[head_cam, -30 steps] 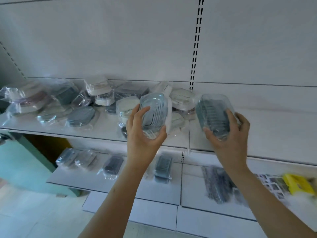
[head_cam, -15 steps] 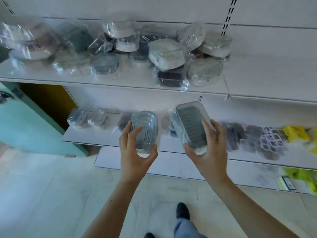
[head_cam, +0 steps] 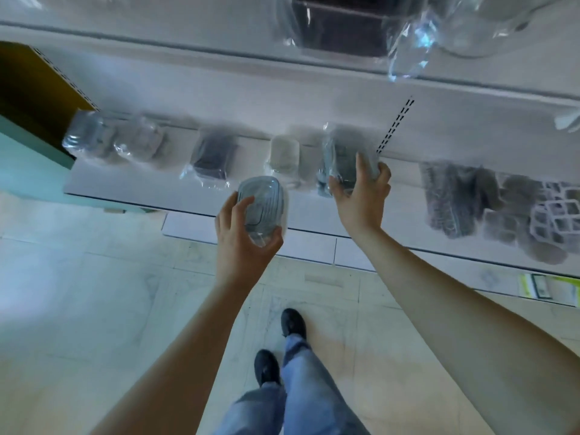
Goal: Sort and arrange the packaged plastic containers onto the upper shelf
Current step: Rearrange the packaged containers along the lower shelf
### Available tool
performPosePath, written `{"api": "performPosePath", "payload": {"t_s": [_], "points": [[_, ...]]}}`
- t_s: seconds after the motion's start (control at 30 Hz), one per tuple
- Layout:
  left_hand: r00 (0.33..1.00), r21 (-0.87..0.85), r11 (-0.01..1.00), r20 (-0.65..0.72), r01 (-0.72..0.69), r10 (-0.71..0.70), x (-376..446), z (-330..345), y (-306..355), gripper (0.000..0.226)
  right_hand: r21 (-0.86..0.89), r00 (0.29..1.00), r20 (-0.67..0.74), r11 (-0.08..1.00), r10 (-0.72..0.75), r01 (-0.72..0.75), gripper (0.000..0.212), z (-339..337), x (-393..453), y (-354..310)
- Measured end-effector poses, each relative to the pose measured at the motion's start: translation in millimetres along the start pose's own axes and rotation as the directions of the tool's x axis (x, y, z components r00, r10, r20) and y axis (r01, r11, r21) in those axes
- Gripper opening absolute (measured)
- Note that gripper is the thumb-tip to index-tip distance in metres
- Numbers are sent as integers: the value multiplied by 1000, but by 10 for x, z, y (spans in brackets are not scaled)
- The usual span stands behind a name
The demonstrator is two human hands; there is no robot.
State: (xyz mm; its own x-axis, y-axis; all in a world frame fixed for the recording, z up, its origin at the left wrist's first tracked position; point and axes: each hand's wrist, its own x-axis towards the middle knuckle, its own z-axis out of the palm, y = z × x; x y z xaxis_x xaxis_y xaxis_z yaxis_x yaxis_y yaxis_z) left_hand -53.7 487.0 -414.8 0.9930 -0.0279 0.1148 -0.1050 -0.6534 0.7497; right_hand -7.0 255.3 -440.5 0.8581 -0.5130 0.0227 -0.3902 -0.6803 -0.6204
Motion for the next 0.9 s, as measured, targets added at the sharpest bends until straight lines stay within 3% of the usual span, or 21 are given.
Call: {"api": "performPosePath", "payload": {"t_s": [0.23,0.37,0.47,0.67,0.77,0.9], "points": [[1000,18,1000,-1,25,-25,188,123,-284,74,-87,996,35,993,81,-78,80,453,716,10],[999,27,999,7,33,-34,240,47,-399,75,-204,980,160,976,115,-81,88,468,760,-65],[999,27,999,-11,41,-40,289,-48,-449,75,-293,977,166,953,132,-79,91,449,670,-190],[996,21,998,-79,52,-50,429,-417,-538,74,-420,994,88,903,-59,91,83,462,361,-734],[990,29,998,-128,63,-59,524,-675,-639,72,-366,988,103,919,-117,147,80,553,164,-1121],[983,35,997,-170,74,-67,691,-1088,-890,74,-254,930,159,897,-330,362,76,794,-81,-1685]]}}
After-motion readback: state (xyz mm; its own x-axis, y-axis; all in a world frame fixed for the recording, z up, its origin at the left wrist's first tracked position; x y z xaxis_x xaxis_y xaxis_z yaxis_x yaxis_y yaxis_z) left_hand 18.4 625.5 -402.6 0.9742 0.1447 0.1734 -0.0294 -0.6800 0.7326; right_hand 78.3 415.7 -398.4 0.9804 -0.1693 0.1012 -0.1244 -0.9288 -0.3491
